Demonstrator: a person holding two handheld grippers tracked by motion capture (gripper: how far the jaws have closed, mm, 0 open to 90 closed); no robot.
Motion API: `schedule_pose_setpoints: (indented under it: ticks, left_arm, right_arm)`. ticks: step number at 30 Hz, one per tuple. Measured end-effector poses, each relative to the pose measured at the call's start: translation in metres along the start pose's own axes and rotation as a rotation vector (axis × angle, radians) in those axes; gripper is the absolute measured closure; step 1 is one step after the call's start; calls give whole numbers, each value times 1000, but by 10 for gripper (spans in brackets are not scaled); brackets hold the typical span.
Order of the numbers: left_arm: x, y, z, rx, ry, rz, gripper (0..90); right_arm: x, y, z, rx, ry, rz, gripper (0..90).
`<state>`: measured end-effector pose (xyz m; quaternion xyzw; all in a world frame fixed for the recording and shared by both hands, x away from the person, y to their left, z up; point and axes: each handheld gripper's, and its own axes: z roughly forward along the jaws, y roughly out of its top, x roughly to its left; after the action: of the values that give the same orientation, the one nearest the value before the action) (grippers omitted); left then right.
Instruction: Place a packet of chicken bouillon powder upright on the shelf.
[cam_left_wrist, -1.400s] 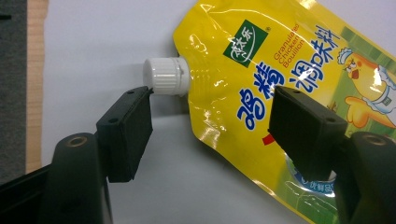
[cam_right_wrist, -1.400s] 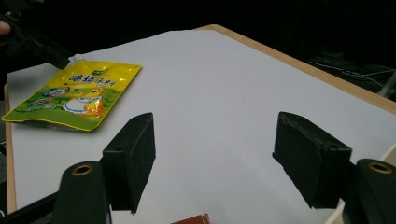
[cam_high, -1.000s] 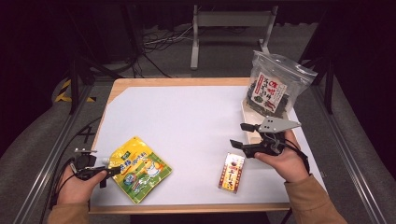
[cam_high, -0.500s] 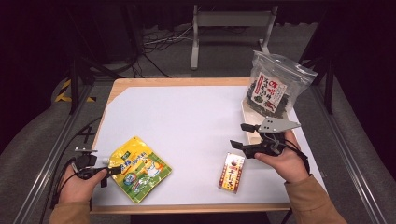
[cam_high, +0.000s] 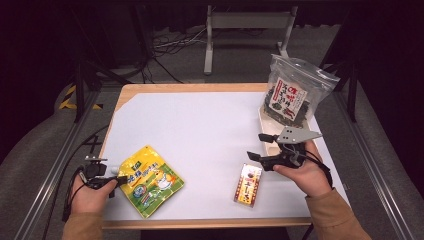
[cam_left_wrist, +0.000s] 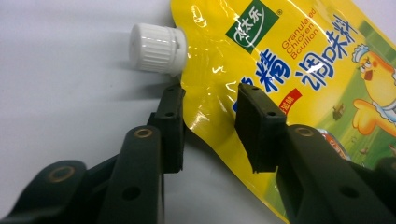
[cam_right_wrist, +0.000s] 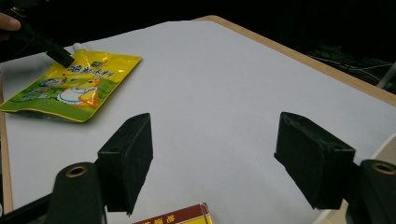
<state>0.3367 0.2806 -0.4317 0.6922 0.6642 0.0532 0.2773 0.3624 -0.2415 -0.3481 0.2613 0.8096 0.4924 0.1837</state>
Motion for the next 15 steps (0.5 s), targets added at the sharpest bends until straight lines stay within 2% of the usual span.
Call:
schedule_pose_setpoints:
  ticks: [1, 3, 4, 9, 12, 15]
  left_arm:
    - [0, 1, 0, -10, 1, 11, 678]
    - [-2, 2, 0, -40, 1, 33, 764]
    - [-2, 2, 0, -40, 1, 33, 785]
    - [-5, 5, 0, -88, -36, 50, 846]
    - [-9, 7, 1, -105, -51, 81, 874]
    - [-13, 8, 2, -121, -48, 118, 884]
  right_arm:
    - [0, 0, 0, 1, -2, 0, 277]
    - [0, -1, -1, 5, -4, 3, 276]
    - [0, -1, -1, 5, -4, 3, 276]
    - [0, -2, -2, 8, -6, 6, 275]
    - [-1, -4, -3, 8, -9, 11, 275]
    - [-1, -5, -4, 10, -12, 13, 275]
